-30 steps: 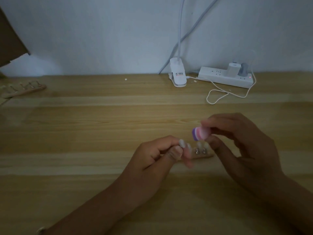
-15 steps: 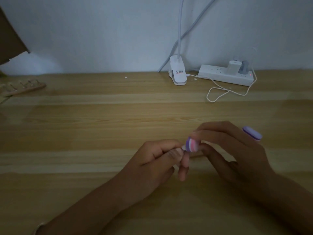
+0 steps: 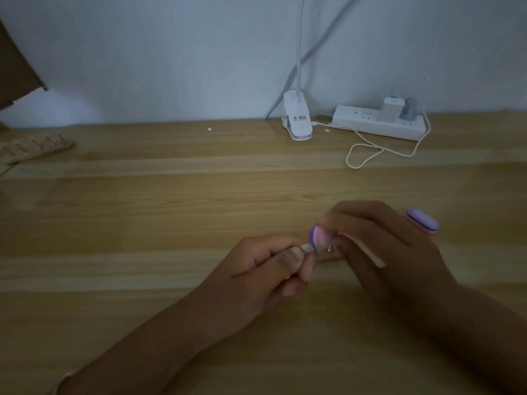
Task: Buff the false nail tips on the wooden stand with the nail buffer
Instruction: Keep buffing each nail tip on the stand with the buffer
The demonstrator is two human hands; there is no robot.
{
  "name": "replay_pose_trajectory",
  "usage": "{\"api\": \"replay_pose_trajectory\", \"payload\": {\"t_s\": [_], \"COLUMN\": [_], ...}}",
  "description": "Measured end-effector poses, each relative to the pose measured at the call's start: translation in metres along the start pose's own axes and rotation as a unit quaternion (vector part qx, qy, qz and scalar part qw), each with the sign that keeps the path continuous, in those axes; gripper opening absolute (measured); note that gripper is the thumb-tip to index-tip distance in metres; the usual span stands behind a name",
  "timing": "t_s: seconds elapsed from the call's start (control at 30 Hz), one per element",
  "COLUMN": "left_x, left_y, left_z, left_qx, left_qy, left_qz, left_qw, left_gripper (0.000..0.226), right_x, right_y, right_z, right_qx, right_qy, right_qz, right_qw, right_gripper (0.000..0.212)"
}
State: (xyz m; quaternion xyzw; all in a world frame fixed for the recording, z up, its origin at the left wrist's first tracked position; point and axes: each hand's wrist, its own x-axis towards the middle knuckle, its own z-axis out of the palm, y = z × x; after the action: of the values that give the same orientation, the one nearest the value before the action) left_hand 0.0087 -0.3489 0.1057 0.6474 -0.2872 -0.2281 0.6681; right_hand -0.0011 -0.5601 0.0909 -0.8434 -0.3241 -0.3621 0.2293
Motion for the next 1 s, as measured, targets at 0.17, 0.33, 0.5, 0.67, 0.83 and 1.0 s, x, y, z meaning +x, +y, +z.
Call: {"api": "replay_pose_trajectory", "payload": {"t_s": [0.17, 0.33, 0.5, 0.67, 0.83, 1.0], "left_x": [0.002, 0.001, 0.002, -0.001, 0.001, 0.002], "left_y": [-0.001, -0.006, -0.006, -0.004, -0.007, -0.005], "left_z": [-0.006, -0.008, -0.011, -0.013, -0.009, -0.006], "left_qx": [-0.031, -0.032, -0.078, -0.090, 0.156, 0.284], "left_qy": [-0.021, -0.041, -0.054, -0.093, 0.076, 0.147], "left_qz": [-0.010, -0.029, -0.050, -0.035, 0.080, 0.149], "left_qw": [0.999, 0.998, 0.994, 0.991, 0.982, 0.935], "left_gripper": [0.027, 0.026, 0.024, 0.025, 0.020, 0.013], "right_x": [0.007, 0.001, 0.000, 0.001, 0.006, 0.009], "right_y": [-0.002, -0.010, -0.010, 0.003, -0.009, -0.009], "right_z": [-0.007, -0.004, -0.001, -0.003, -0.007, -0.006], "right_qx": [0.029, 0.053, 0.069, 0.019, 0.047, 0.022], "right_qy": [0.048, -0.012, 0.002, -0.002, 0.019, -0.009], "right_qz": [0.036, -0.021, -0.007, 0.041, 0.061, 0.030], "right_qw": [0.998, 0.998, 0.998, 0.999, 0.997, 0.999], "right_gripper": [0.021, 0.026, 0.025, 0.027, 0.026, 0.029]}}
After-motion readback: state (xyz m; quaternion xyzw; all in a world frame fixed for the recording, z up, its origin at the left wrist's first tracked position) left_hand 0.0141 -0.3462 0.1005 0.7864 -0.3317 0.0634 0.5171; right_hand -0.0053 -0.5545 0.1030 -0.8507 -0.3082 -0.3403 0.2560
